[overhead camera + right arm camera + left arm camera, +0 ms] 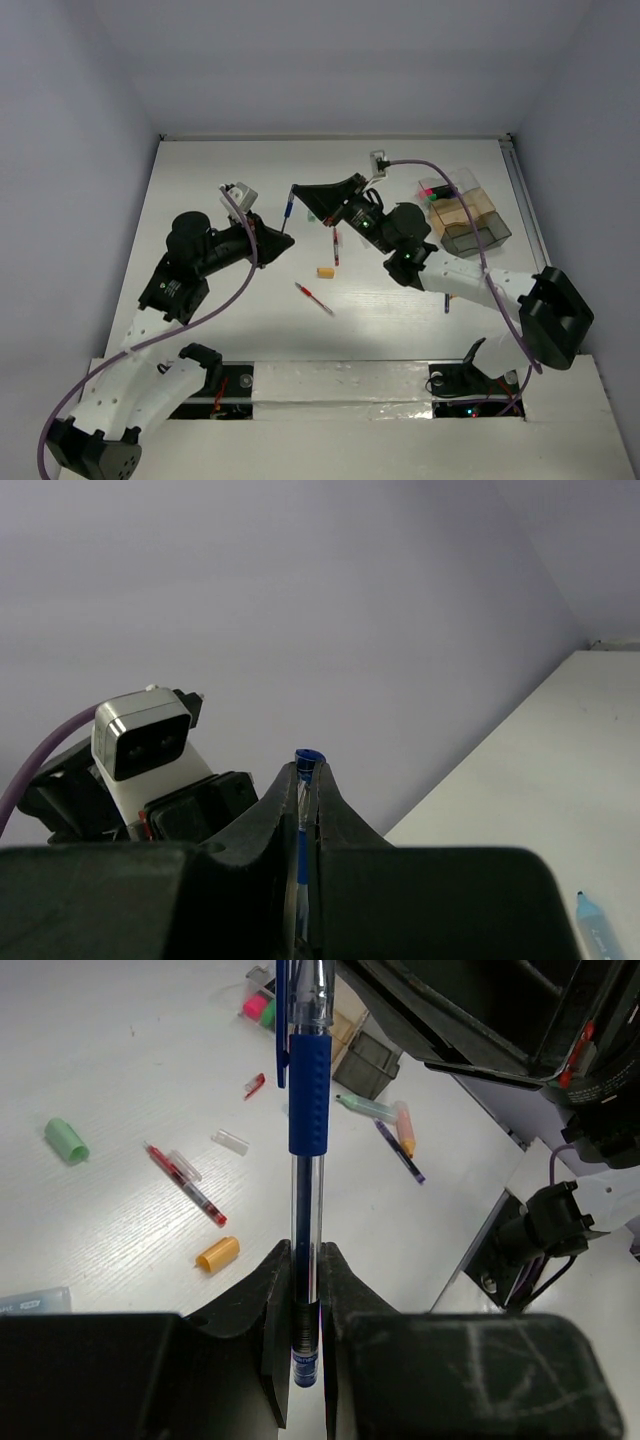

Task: Sort the stationery into containers
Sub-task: Close the pen cap on the pen.

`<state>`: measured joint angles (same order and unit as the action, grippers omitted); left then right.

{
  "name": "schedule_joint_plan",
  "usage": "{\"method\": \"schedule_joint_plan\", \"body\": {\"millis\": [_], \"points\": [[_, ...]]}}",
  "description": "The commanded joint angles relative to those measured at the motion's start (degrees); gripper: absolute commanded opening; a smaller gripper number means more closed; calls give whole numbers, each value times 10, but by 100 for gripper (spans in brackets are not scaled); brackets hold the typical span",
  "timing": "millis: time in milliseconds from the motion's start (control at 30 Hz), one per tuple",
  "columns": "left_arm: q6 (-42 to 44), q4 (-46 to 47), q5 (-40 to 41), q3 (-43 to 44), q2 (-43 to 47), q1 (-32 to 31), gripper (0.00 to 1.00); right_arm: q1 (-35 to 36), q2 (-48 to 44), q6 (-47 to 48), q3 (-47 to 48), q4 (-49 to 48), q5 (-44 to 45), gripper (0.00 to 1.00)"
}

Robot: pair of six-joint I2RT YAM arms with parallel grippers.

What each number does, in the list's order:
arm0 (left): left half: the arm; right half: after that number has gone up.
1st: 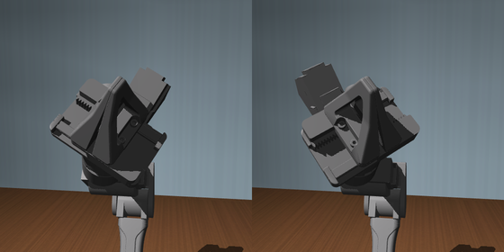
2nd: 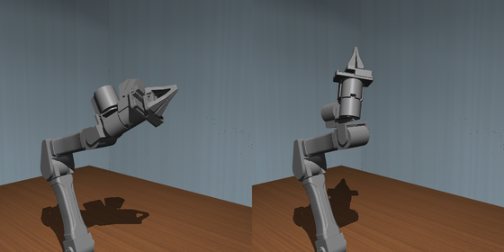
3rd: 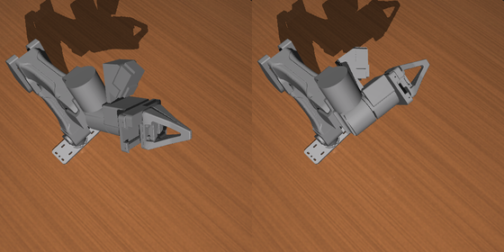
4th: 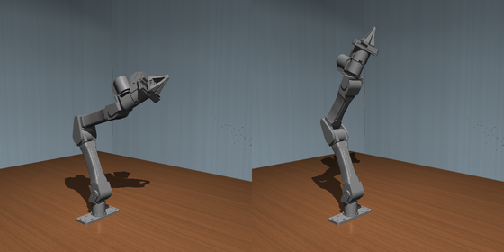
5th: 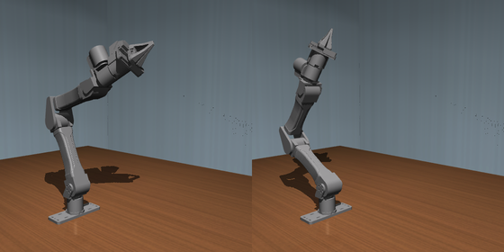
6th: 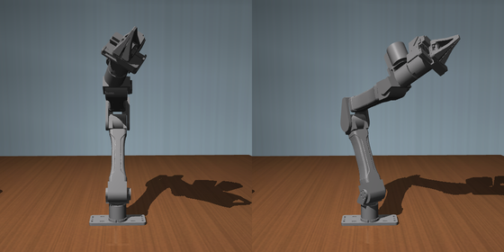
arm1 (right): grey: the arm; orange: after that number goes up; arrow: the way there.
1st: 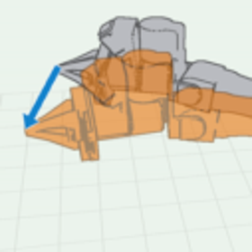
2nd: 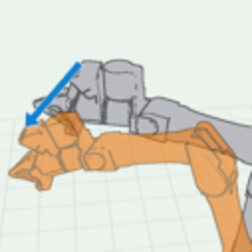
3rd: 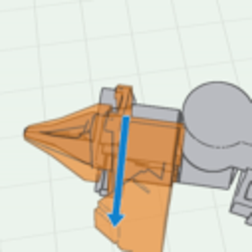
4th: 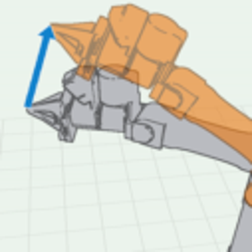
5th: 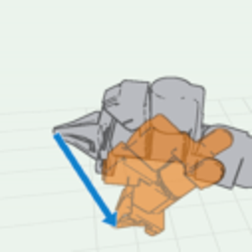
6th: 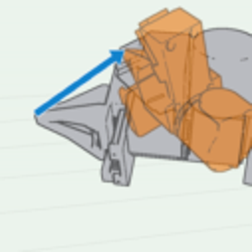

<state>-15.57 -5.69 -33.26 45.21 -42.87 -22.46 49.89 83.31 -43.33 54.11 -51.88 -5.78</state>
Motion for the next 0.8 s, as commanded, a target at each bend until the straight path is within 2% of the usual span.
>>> {"method": "schedule_joint_plan", "body": {"millis": [0, 367, 767], "points": [[0, 139, 43, 75, -7, 9, 0, 26, -1, -4, -48, 61, -103, 0], [-47, 186, 12, 89, -32, 9, 0, 48, 2, -19, -88, 39, -100, 0], [-62, 212, 2, 91, -42, 9, 0, 64, 1, -21, -101, 42, -102, 0]]}}
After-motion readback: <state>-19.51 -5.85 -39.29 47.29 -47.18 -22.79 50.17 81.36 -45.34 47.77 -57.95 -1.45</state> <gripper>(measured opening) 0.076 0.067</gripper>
